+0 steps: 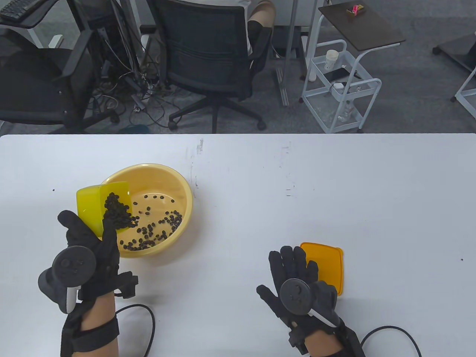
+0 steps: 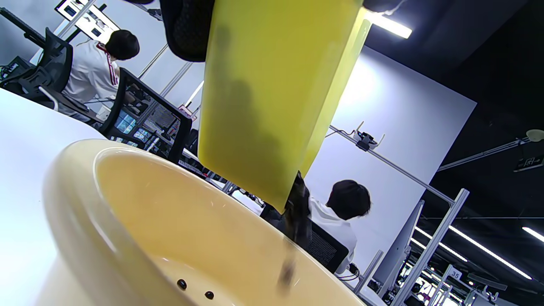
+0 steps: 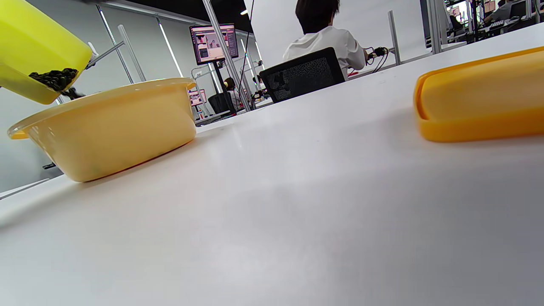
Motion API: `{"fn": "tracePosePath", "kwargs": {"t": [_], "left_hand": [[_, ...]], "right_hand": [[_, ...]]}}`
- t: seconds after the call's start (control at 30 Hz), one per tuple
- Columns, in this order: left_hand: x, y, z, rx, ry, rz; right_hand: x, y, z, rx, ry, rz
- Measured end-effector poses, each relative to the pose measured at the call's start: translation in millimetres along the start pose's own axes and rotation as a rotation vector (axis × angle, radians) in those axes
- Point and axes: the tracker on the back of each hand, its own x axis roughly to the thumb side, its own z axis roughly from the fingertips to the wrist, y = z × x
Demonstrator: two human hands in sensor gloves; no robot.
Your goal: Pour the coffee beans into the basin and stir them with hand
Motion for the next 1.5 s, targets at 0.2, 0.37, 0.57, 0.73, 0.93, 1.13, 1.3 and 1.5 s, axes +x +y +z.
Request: {"fn": "tracePosePath", "kwargs": {"t": [0.2, 0.37, 0.57, 0.73, 0.93, 1.13, 1.3, 1.5], "left_hand": [[-0.5, 0.5, -0.1, 0.009, 0.001, -0.009], [-1.1, 0.8, -0.1, 0.014, 0.001, -0.013], [-0.7, 0.9, 0.2, 0.015, 0.003, -0.018], [0.7, 0.4, 0.7, 0.024, -0.007, -0.044], [1.4, -0.1, 0.8, 0.027, -0.011, -0.057], [4.4, -1.8, 1.0, 0.021, -0.021, -0.056], [6.1, -4.0, 1.5, 0.023, -0.026, -0.077], [7.6, -4.5, 1.9, 0.026, -0.029, -0.087]], "right_hand": [[0.4, 0.4, -0.1, 0.005, -0.001, 0.001], [0.6, 0.5, -0.2, 0.006, -0.002, 0.002], [1.0, 0.5, -0.2, 0.005, -0.003, 0.003], [1.1, 0.8, -0.3, 0.009, -0.003, 0.004], [1.7, 1.0, -0.3, 0.010, -0.007, 0.008], [1.3, 0.8, -0.7, 0.009, -0.006, 0.001], [1.3, 0.9, -0.8, 0.013, -0.007, 0.003], [1.4, 1.2, -1.1, 0.012, -0.009, 0.005]]}}
